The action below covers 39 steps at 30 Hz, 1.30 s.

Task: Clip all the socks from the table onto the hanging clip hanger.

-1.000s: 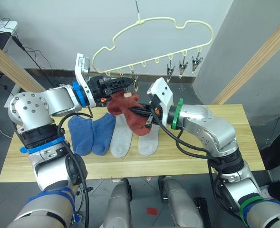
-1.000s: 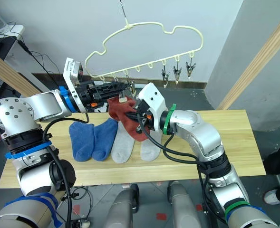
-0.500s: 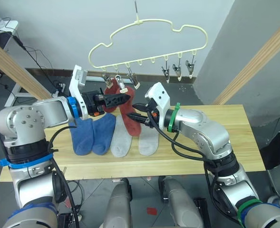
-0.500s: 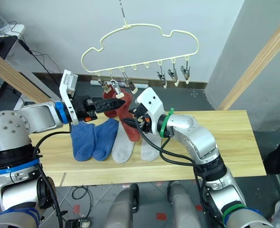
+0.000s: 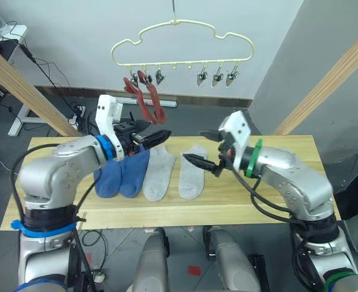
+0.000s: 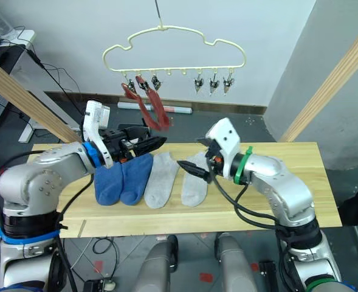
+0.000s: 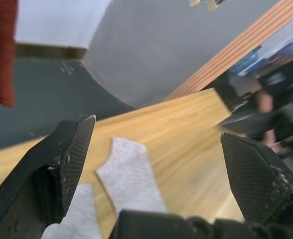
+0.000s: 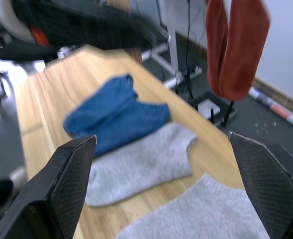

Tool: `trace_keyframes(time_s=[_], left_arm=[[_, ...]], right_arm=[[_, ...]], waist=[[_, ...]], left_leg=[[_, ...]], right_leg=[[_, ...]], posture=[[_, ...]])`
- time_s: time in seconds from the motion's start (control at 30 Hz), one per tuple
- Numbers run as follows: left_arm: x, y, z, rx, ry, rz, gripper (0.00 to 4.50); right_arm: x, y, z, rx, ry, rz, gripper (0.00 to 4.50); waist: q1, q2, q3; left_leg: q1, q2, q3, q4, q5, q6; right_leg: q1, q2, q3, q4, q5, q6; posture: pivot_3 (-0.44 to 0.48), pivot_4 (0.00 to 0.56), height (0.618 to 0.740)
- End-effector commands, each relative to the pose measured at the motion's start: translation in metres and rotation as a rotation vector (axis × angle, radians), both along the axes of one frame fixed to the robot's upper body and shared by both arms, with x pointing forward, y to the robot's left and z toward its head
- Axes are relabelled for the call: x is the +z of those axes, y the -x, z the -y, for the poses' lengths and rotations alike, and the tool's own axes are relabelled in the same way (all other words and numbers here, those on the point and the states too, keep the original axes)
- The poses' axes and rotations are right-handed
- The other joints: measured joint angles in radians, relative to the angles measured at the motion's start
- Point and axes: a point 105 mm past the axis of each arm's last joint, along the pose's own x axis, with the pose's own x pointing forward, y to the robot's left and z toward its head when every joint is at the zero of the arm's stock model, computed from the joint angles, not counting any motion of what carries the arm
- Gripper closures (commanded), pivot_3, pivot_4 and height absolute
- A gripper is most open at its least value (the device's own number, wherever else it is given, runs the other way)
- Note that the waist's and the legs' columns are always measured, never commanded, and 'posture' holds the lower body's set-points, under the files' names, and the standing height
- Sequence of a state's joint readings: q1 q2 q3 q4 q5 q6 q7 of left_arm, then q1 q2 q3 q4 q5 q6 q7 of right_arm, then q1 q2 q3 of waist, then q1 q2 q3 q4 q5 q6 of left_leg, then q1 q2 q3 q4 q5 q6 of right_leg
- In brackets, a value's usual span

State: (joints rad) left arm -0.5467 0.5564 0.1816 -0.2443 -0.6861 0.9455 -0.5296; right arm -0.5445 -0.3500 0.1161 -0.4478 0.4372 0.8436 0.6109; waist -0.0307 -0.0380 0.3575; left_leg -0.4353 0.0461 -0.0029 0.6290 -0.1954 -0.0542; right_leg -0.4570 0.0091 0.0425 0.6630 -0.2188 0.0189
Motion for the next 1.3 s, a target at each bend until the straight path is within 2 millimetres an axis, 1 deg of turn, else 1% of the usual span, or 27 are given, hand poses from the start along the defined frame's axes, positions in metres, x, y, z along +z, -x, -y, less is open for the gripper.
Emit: trace_keyframes(time_s=[0.03,0.1,0.17,0.23,0.33,0.37,0.4,0.43,0.5,0.57,0.8,0.87,0.93,0.97,1.07,1.23,1.3], left_arm=[[0.025,-0.003,0.005,0.055,0.020,0.201,0.00],[0.025,-0.002,0.012,0.062,0.007,0.280,0.00],[0.026,-0.001,0.015,0.071,-0.011,0.339,0.00],[0.028,0.003,0.020,0.054,0.061,0.356,0.00],[0.014,0.006,0.029,0.070,0.053,0.358,0.57],[0.013,0.001,0.030,0.111,0.040,0.376,0.91],[0.016,-0.003,0.033,0.144,0.077,0.378,1.17],[0.019,-0.005,0.034,0.164,0.106,0.377,1.17],[0.021,-0.006,0.041,0.178,0.105,0.402,1.17],[0.021,-0.009,0.042,0.198,0.100,0.418,1.17],[0.021,-0.020,0.035,0.272,0.080,0.468,1.17],[0.020,-0.024,0.029,0.317,0.045,0.496,1.17],[0.018,-0.027,0.028,0.324,0.026,0.521,1.17],[0.017,-0.028,0.028,0.330,0.030,0.518,1.17],[0.013,-0.032,0.026,0.339,0.026,0.527,1.17],[0.012,-0.038,0.023,0.363,0.019,0.544,1.17],[0.011,-0.041,0.025,0.363,0.020,0.546,1.17]], right_arm=[[0.029,0.016,-0.001,0.045,-0.117,0.067,0.05],[0.040,0.019,0.000,0.045,-0.157,0.091,0.05],[0.045,0.020,0.001,0.041,-0.175,0.103,0.05],[0.048,0.021,0.000,0.047,-0.179,0.115,0.05],[0.057,0.021,0.000,0.039,-0.203,0.137,0.00],[0.059,0.021,0.000,0.033,-0.204,0.152,0.00],[0.060,0.020,0.000,0.025,-0.205,0.163,0.00],[0.061,0.020,0.000,0.020,-0.204,0.171,0.00],[0.063,0.019,0.001,0.013,-0.213,0.175,0.00],[0.064,0.019,0.000,0.013,-0.217,0.177,0.00],[0.066,0.018,-0.001,0.011,-0.224,0.178,0.00],[0.068,0.016,-0.002,0.011,-0.247,0.169,0.00],[0.075,0.013,-0.001,0.004,-0.331,0.140,0.00],[0.076,0.012,-0.001,0.010,-0.335,0.140,0.00],[0.076,0.012,-0.004,0.021,-0.315,0.152,0.00],[0.076,0.010,-0.002,0.011,-0.308,0.160,0.00],[0.077,0.009,-0.002,0.011,-0.311,0.164,0.00]], waist=[[0.000,0.000,0.000],[-0.001,0.000,0.000],[-0.001,0.000,0.000],[-0.001,0.000,0.000],[-0.002,0.000,0.000],[-0.002,0.000,0.000],[-0.002,0.000,0.000],[-0.001,0.000,0.000],[-0.001,0.000,0.000],[-0.002,0.000,0.000],[-0.004,0.000,0.000],[-0.004,0.000,0.000],[-0.005,-0.001,-0.001],[-0.005,-0.001,-0.001],[-0.004,-0.001,-0.001],[-0.003,-0.001,-0.001],[-0.003,-0.001,-0.001]], left_leg=[[0.000,0.000,0.000,0.000,0.000,0.000],[0.000,0.000,0.000,0.000,0.000,0.000],[0.000,0.000,0.001,0.000,0.000,0.000],[0.000,-0.001,0.001,0.000,0.000,0.000],[0.000,0.000,0.001,0.000,0.000,0.001],[0.000,0.000,0.001,0.000,0.000,0.001],[0.000,0.000,0.001,0.000,0.000,0.001],[0.000,0.000,0.001,0.000,0.000,0.001],[-0.001,-0.001,0.000,0.001,0.000,0.001],[-0.001,-0.001,0.000,0.001,0.000,0.001],[-0.001,0.000,0.000,0.001,0.000,0.001],[-0.001,0.000,0.000,0.001,0.000,0.001],[-0.001,0.000,0.000,0.001,0.000,0.001],[-0.001,0.000,0.000,0.001,0.000,0.001],[-0.001,0.000,0.000,0.001,0.000,0.001],[-0.001,0.000,0.000,0.001,0.000,0.001],[-0.001,0.000,0.000,0.001,0.000,0.001]], right_leg=[[0.000,0.000,0.000,0.000,0.000,0.000],[0.000,0.000,0.000,0.000,0.000,0.000],[0.000,0.000,0.001,0.000,0.000,0.000],[0.000,0.000,0.001,0.000,0.000,0.000],[0.000,0.000,0.001,0.000,0.000,0.000],[0.000,0.000,0.001,0.000,0.000,0.000],[0.000,0.001,0.001,0.000,0.000,0.000],[0.000,0.001,0.001,0.000,0.000,0.000],[0.001,0.001,0.000,0.000,0.000,0.000],[0.001,0.001,0.000,0.000,0.001,0.001],[0.000,0.002,0.000,0.000,0.001,0.001],[0.000,0.002,0.000,0.000,0.001,0.001],[0.000,0.002,0.001,0.000,0.001,0.001],[0.001,0.002,0.000,0.000,0.001,0.001],[0.001,0.002,0.000,0.000,0.001,0.001],[0.001,0.002,0.000,0.000,0.001,0.001],[0.001,0.002,0.000,0.000,0.001,0.001]], posture=[[-0.037,0.359,0.740],[-0.046,0.359,0.740],[-0.046,0.359,0.740],[-0.049,0.357,0.740],[-0.059,0.354,0.740],[-0.061,0.352,0.740],[-0.062,0.350,0.740],[-0.063,0.348,0.740],[-0.064,0.347,0.740],[-0.069,0.345,0.740],[-0.075,0.336,0.740],[-0.078,0.328,0.740],[-0.078,0.320,0.740],[-0.078,0.320,0.740],[-0.071,0.319,0.740],[-0.065,0.323,0.740],[-0.068,0.324,0.740]])
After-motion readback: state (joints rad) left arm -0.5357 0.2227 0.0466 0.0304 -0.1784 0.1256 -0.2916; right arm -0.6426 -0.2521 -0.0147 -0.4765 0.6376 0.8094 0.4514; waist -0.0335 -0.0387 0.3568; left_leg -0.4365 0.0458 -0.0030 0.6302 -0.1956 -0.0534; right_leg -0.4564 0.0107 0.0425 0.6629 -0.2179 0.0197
